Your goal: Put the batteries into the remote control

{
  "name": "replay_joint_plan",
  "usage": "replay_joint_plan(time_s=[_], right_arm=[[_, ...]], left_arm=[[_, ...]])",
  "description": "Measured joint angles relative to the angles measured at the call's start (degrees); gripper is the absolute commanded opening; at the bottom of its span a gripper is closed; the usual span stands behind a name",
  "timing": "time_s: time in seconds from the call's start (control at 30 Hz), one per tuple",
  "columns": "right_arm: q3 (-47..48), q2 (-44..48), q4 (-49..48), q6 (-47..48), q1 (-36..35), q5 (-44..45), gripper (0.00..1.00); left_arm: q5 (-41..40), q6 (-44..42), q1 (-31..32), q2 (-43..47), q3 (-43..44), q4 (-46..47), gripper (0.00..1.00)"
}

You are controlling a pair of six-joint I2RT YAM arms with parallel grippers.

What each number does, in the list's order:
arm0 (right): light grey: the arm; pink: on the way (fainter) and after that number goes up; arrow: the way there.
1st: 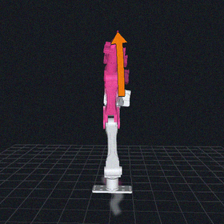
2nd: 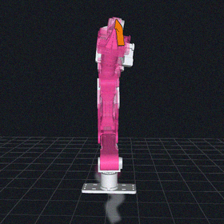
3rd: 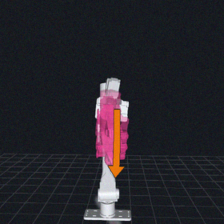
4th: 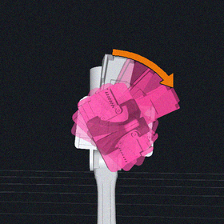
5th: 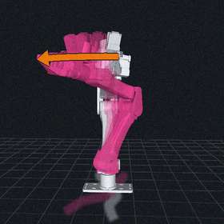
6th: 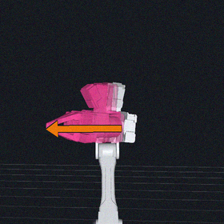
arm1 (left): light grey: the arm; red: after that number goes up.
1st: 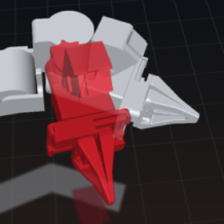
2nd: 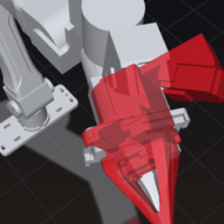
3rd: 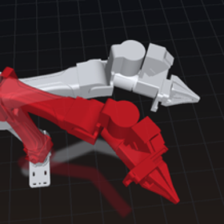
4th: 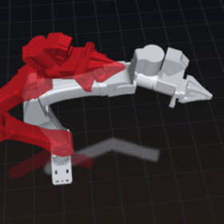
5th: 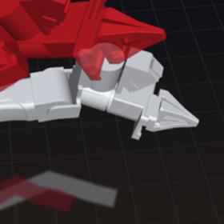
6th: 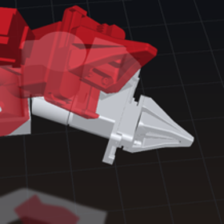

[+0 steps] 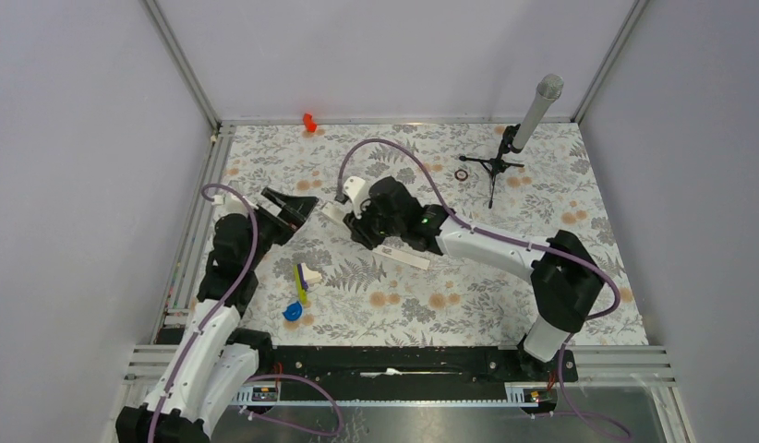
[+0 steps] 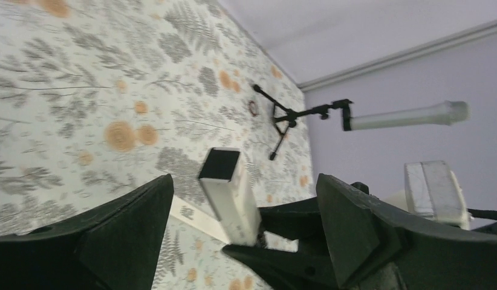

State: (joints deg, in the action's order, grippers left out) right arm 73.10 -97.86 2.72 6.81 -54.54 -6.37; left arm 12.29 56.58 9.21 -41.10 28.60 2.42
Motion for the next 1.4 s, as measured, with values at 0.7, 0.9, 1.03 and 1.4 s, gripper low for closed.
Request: replay_joint_plan(time_s=[0.7, 0.9, 1.03, 1.4], right_arm=[[3.82, -13.33, 26.86, 28.02, 13.88, 0.44, 0.24], [9.29, -16.15, 32.26, 30.93, 14.64, -0.61, 0.30], [9.62, -16.76, 33.40, 31.78, 15.06, -0.66, 0.36], [12.20, -19.85, 36.44, 30.58, 16.15, 0.92, 0.50]], left_arm=[[3.15, -11.34, -0.72, -2.60, 2.58, -11.23, 0.95], [7.48, -11.87, -0.72, -6.10, 2.40, -10.32, 0.96], [8.85, -12.04, -0.72, -7.87, 1.49, -9.99, 0.96], [10.45, -12.63, -0.72, -9.75, 0.96, -8.57, 0.96]])
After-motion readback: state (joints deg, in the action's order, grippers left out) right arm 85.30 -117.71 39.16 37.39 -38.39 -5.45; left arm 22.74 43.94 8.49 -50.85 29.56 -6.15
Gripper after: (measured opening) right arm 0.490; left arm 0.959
